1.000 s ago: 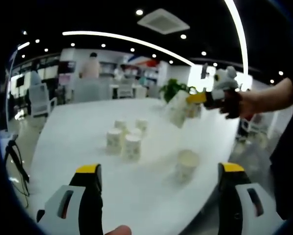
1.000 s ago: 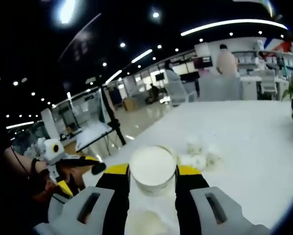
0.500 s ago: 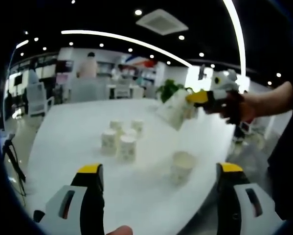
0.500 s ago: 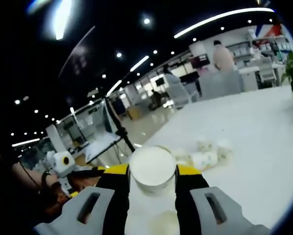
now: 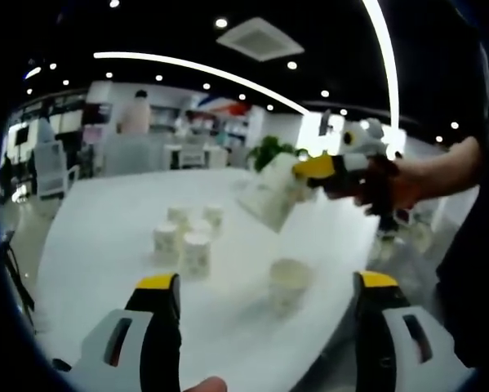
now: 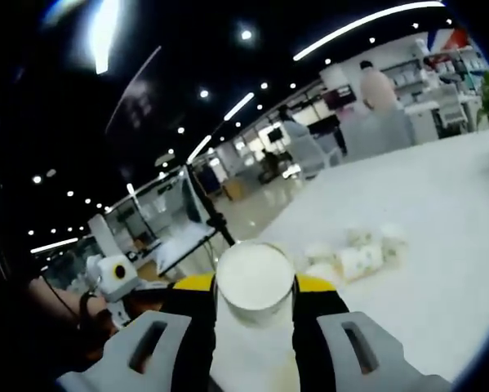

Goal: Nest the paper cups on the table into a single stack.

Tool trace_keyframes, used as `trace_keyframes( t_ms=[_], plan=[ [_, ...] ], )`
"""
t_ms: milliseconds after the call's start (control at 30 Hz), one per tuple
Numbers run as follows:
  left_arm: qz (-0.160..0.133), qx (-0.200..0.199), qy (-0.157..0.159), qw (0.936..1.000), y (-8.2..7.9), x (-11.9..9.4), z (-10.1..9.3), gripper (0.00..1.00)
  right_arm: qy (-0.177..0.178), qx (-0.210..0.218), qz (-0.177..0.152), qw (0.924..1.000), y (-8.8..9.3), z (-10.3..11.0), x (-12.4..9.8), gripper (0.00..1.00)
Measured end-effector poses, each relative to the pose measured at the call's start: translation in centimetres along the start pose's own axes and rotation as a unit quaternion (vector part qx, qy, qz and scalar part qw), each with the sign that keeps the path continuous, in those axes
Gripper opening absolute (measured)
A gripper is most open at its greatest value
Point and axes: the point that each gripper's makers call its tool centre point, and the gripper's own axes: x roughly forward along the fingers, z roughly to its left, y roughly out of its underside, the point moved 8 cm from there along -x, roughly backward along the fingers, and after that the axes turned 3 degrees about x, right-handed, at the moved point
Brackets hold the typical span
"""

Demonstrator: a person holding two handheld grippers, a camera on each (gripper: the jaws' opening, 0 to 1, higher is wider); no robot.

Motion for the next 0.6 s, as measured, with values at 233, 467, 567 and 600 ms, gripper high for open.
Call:
trace_keyframes(
  t_ms=[233, 467, 567, 600],
  plan=[
    [0.0, 0.0, 0.021, 0.9998, -0.4, 0.5, -0.4, 0.8, -0.01, 0.0, 0.002, 0.9999, 0.2, 0.6, 0.2, 0.32],
    [-0.007, 0.001, 0.047, 0.9989, -1.3, 1.1, -1.3, 0.77, -0.024, 0.014, 0.001, 0.9996, 0.6, 1.5, 0.5, 0.32],
    [-0.007, 0.005, 0.052, 0.9986, -1.5, 1.3, -1.5, 0.76, -0.029, 0.019, 0.0, 0.9994, 0.7, 1.9, 0.5, 0.32],
    [-0.007, 0.005, 0.055, 0.9984, -1.5, 1.3, -1.6, 0.75, -0.03, 0.019, 0.0, 0.9994, 0.8, 1.9, 0.6, 0.32]
  ],
)
